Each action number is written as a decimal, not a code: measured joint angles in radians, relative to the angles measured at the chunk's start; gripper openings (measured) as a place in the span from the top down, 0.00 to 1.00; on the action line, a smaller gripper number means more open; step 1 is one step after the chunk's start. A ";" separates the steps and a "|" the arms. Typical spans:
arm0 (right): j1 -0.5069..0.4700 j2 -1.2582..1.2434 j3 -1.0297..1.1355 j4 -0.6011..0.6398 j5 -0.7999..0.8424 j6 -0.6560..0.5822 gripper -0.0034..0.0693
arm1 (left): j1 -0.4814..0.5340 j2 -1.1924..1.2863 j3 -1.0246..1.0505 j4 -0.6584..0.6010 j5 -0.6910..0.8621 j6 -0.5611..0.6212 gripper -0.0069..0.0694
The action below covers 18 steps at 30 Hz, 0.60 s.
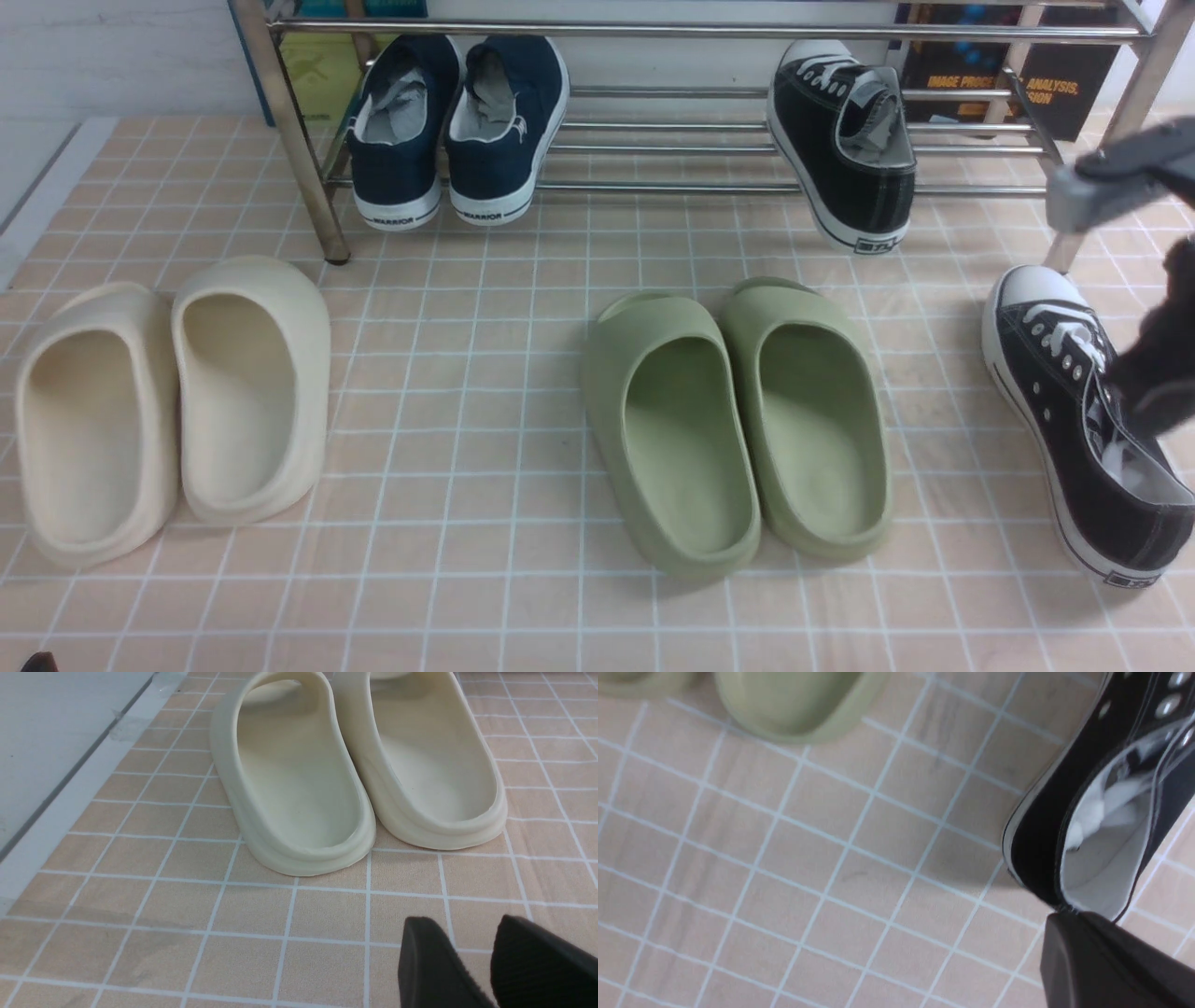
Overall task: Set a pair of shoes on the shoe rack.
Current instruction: Use the right arm to grab the shoe closest to it
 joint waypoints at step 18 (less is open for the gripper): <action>-0.066 0.184 0.156 -0.014 -0.307 0.075 0.34 | 0.000 0.000 0.000 0.002 0.000 0.000 0.60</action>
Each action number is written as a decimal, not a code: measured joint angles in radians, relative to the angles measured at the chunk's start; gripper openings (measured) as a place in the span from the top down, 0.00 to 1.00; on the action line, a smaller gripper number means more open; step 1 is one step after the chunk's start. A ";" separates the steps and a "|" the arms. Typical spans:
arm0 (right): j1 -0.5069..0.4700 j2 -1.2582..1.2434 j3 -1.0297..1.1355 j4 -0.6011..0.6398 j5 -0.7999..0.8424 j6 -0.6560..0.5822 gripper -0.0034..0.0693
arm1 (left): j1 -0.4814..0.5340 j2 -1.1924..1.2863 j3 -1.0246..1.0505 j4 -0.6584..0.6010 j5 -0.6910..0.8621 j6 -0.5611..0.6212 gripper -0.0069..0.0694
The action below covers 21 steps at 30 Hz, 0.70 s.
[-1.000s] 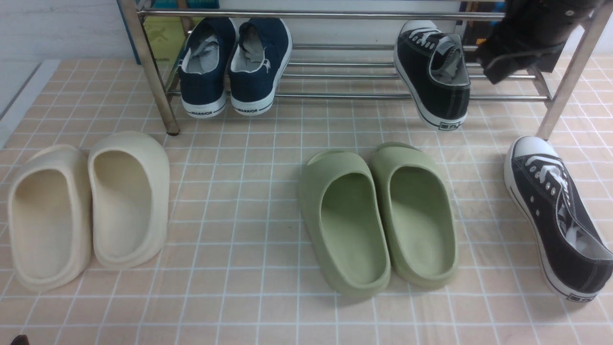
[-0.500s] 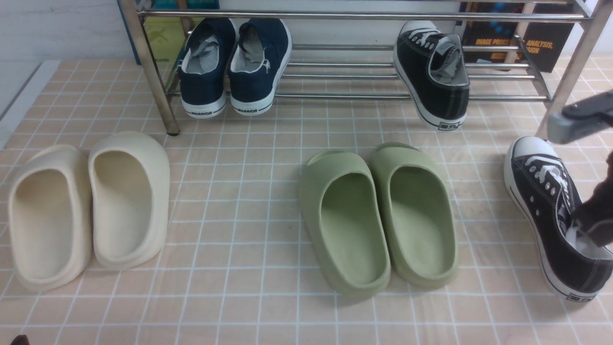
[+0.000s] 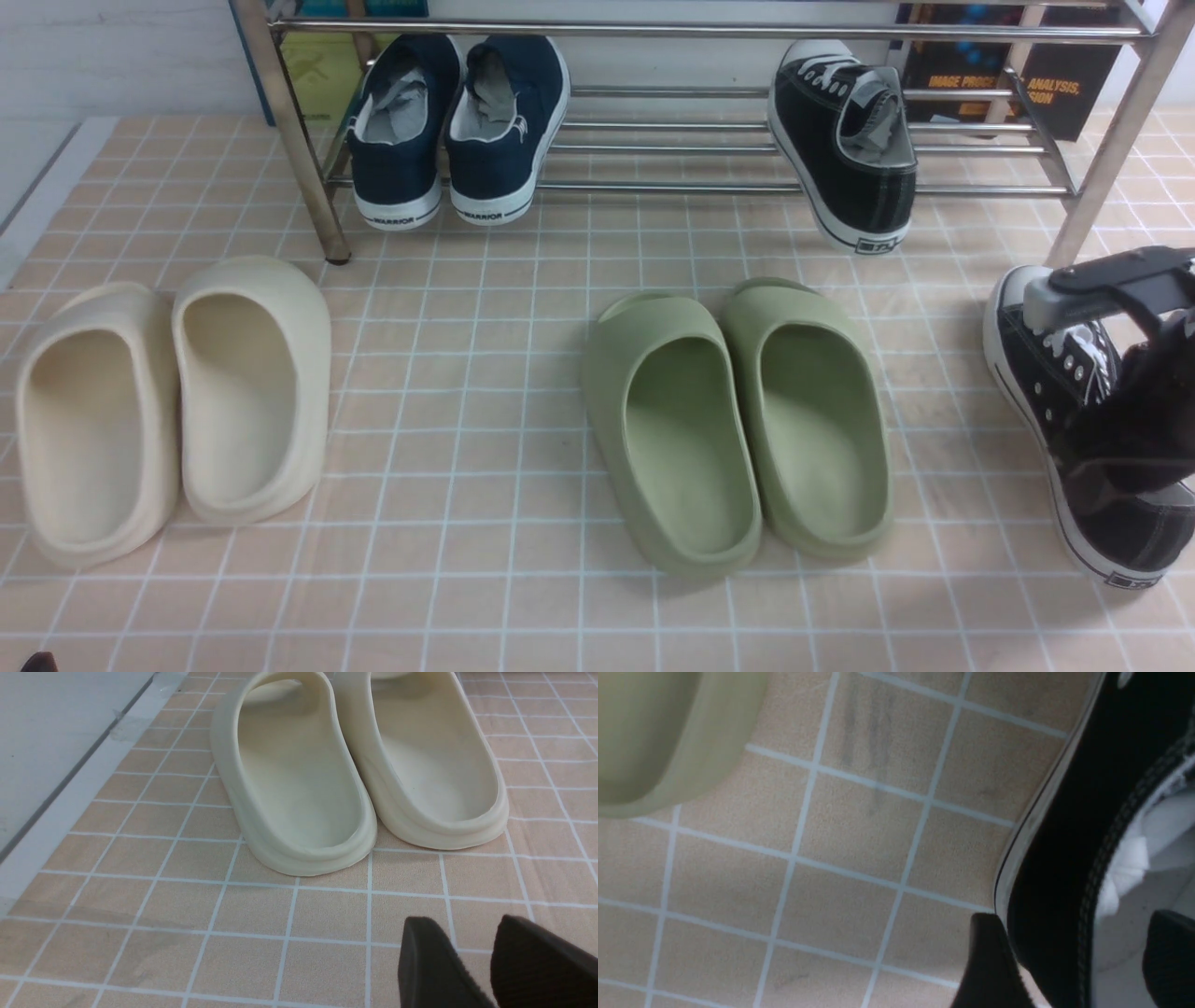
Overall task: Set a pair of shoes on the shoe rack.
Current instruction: Use the right arm to grab the shoe closest to it, then use the right arm to put a shoe into the shoe rack
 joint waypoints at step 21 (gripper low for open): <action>0.002 -0.063 -0.245 0.018 0.136 0.001 0.95 | 0.000 0.000 0.000 0.001 0.000 0.000 0.60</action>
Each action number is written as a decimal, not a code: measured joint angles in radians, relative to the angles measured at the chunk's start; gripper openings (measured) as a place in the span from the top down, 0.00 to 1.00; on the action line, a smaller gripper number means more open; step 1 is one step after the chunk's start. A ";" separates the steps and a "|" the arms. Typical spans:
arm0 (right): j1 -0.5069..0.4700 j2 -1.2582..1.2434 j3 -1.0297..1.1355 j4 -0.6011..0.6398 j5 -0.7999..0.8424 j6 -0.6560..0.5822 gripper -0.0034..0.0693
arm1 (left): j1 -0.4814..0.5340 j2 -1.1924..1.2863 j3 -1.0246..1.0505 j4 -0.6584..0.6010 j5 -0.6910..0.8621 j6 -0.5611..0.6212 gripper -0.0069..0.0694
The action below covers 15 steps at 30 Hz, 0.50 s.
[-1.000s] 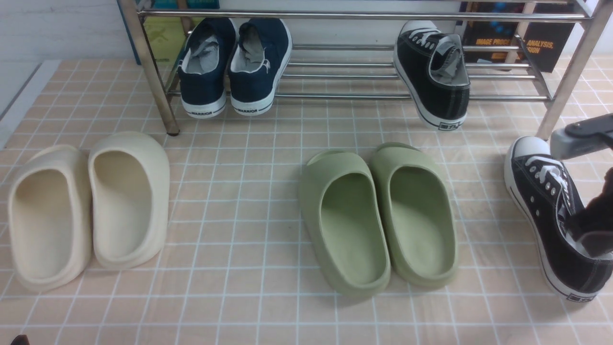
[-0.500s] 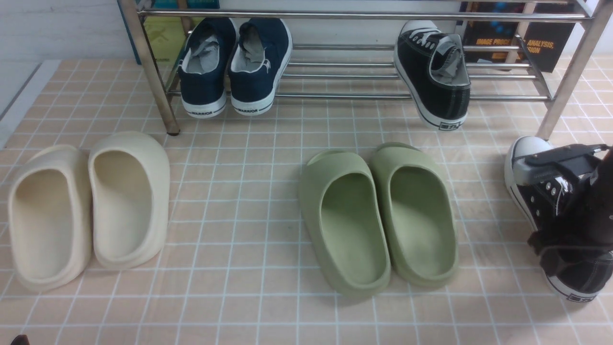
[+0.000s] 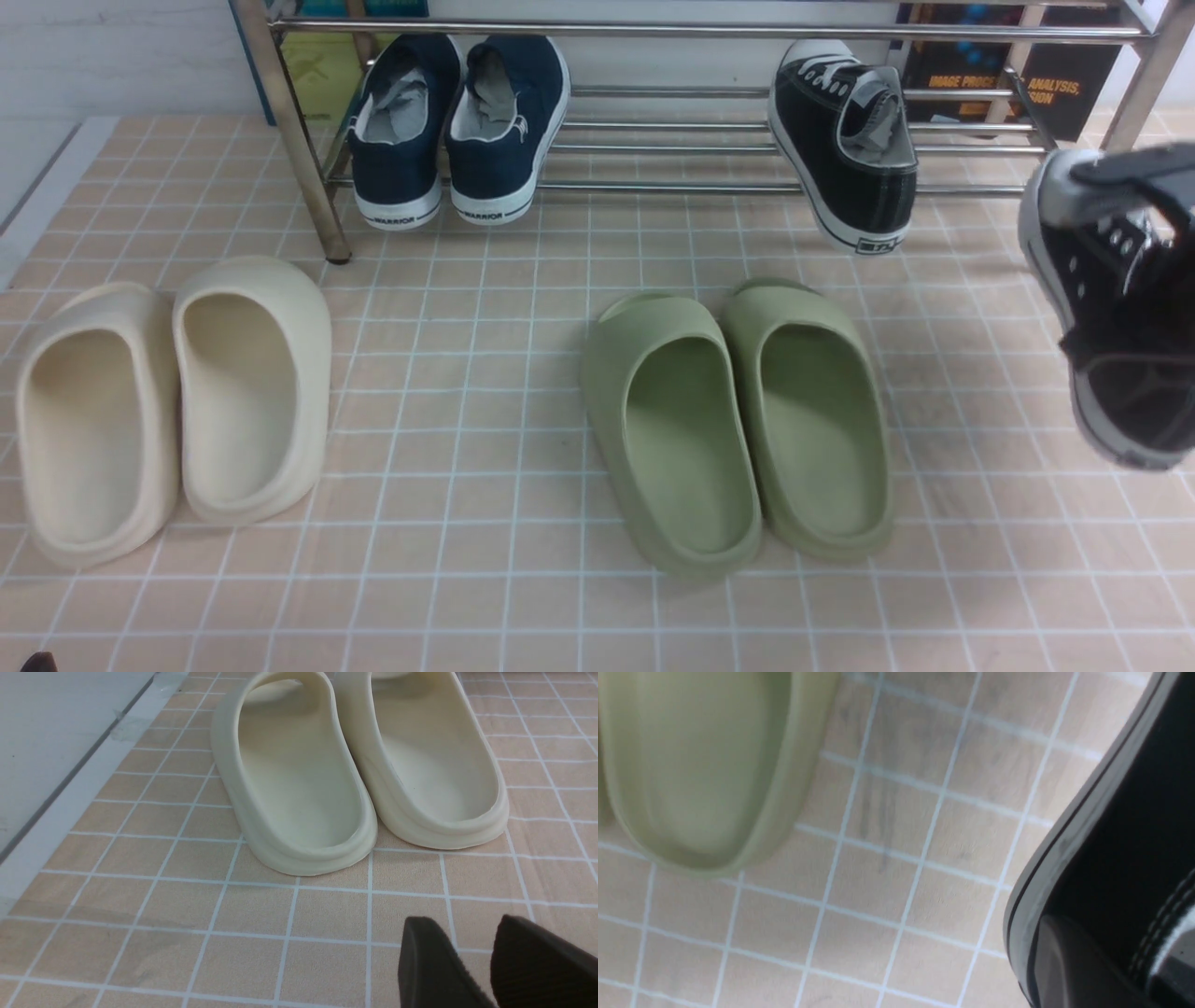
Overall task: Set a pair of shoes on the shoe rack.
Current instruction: Use the right arm to put a shoe into the shoe rack
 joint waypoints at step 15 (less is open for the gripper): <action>0.000 0.259 -0.353 0.007 0.062 -0.048 0.95 | 0.000 0.000 0.000 0.000 0.000 0.000 0.60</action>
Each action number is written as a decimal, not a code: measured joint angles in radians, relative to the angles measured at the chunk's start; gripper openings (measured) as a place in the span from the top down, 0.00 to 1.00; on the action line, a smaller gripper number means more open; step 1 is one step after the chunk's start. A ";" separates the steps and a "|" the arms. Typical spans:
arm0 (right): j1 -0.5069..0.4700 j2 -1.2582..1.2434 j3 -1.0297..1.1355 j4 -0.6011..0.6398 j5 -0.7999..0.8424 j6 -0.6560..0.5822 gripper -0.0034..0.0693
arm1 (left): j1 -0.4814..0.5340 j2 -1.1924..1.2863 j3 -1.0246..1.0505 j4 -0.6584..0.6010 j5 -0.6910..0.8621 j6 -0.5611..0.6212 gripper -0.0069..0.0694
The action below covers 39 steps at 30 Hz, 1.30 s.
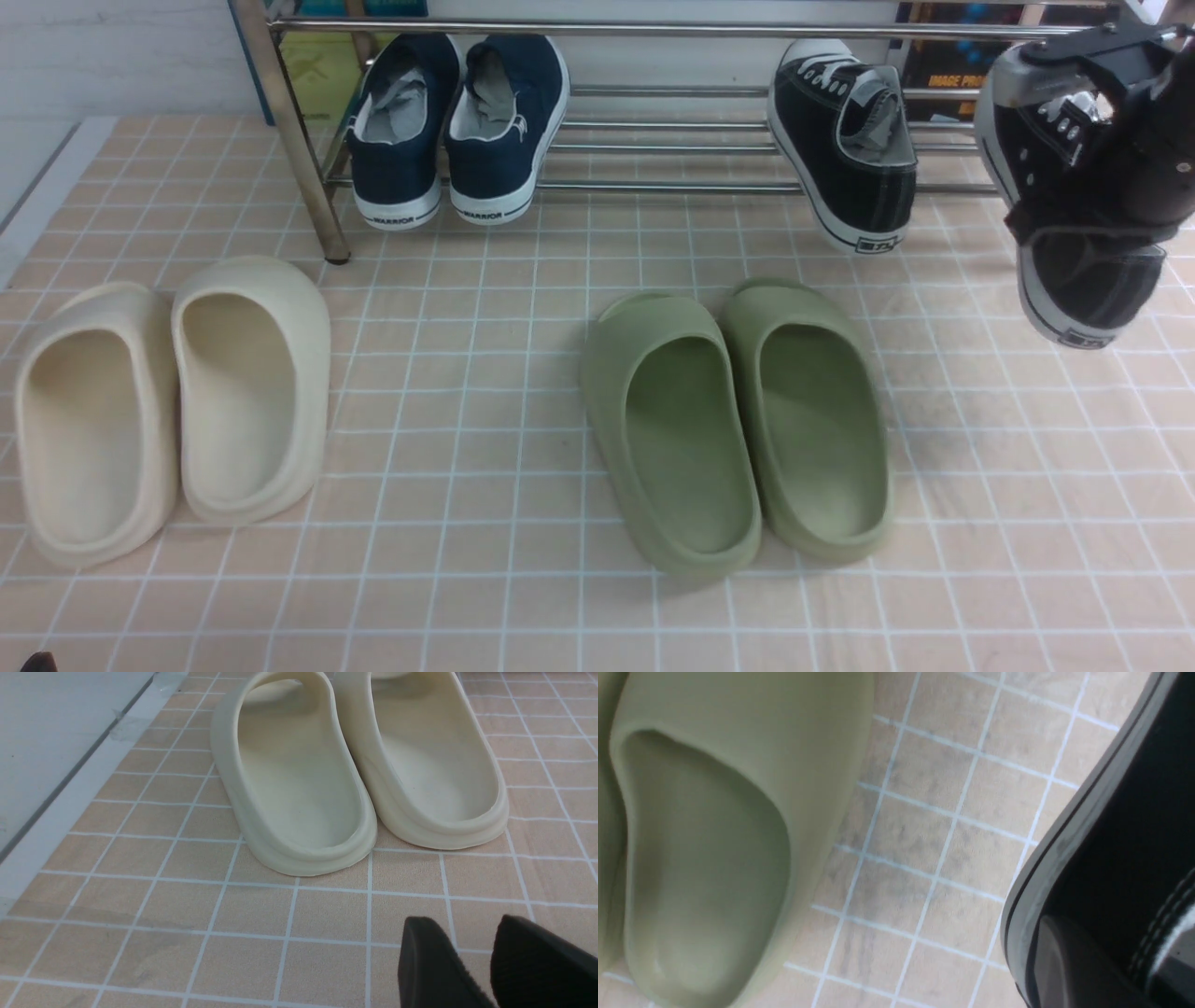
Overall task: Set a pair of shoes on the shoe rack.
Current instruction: Use the right arm to put a shoe into the shoe rack
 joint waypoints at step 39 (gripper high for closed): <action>0.000 0.376 -0.569 0.005 0.016 -0.099 0.44 | 0.000 0.000 0.000 0.000 0.000 0.000 0.60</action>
